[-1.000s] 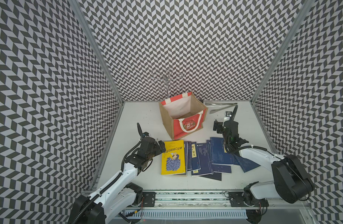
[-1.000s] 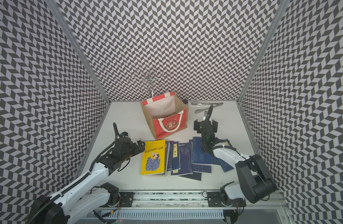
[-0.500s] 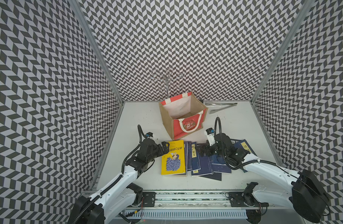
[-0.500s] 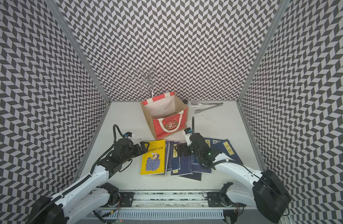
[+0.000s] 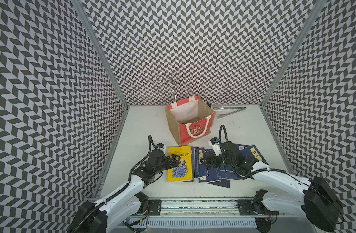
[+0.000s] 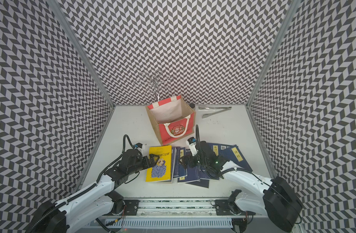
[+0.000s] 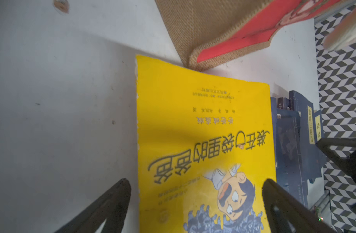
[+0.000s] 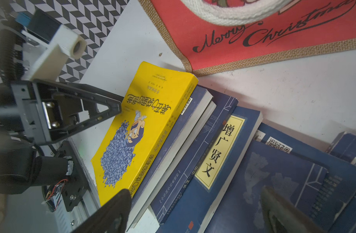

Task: Put the books into the canvas bag
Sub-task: Pick up the book from the book.

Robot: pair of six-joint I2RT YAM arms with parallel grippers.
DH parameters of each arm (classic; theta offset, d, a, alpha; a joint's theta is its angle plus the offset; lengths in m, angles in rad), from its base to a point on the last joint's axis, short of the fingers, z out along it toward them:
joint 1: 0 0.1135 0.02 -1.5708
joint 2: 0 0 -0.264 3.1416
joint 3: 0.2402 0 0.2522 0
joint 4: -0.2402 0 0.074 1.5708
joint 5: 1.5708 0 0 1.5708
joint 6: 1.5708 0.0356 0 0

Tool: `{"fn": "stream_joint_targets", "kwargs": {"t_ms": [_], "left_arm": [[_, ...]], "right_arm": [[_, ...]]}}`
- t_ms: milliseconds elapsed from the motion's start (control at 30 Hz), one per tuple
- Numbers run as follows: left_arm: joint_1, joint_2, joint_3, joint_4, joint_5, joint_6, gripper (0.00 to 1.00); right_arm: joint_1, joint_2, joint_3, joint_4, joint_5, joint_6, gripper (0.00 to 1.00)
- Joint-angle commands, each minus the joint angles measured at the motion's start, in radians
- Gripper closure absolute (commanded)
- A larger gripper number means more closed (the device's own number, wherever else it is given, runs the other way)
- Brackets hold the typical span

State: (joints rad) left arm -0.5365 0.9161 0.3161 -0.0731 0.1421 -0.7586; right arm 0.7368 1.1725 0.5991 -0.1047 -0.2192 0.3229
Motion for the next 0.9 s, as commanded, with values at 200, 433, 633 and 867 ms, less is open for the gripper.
{"fn": "stream_joint_targets", "kwargs": {"t_ms": [200, 433, 633, 867], "left_arm": [[-0.128, 0.023, 0.030, 0.053, -0.020, -0.063, 0.00], [-0.190, 0.081, 0.056, 0.099, -0.026, -0.066, 0.00], [-0.220, 0.124, 0.066, 0.141, -0.026, -0.062, 0.00], [-0.227, 0.121, 0.047, 0.180, -0.017, -0.049, 0.00]], "right_arm": [[0.000, -0.046, -0.026, 0.039, -0.024, 0.016, 0.00], [-0.001, -0.022, -0.060, 0.098, -0.281, -0.020, 0.01], [0.000, 0.004, -0.077, 0.152, -0.347, 0.005, 0.00], [-0.001, 0.094, -0.090, 0.253, -0.377, 0.045, 0.07]]}}
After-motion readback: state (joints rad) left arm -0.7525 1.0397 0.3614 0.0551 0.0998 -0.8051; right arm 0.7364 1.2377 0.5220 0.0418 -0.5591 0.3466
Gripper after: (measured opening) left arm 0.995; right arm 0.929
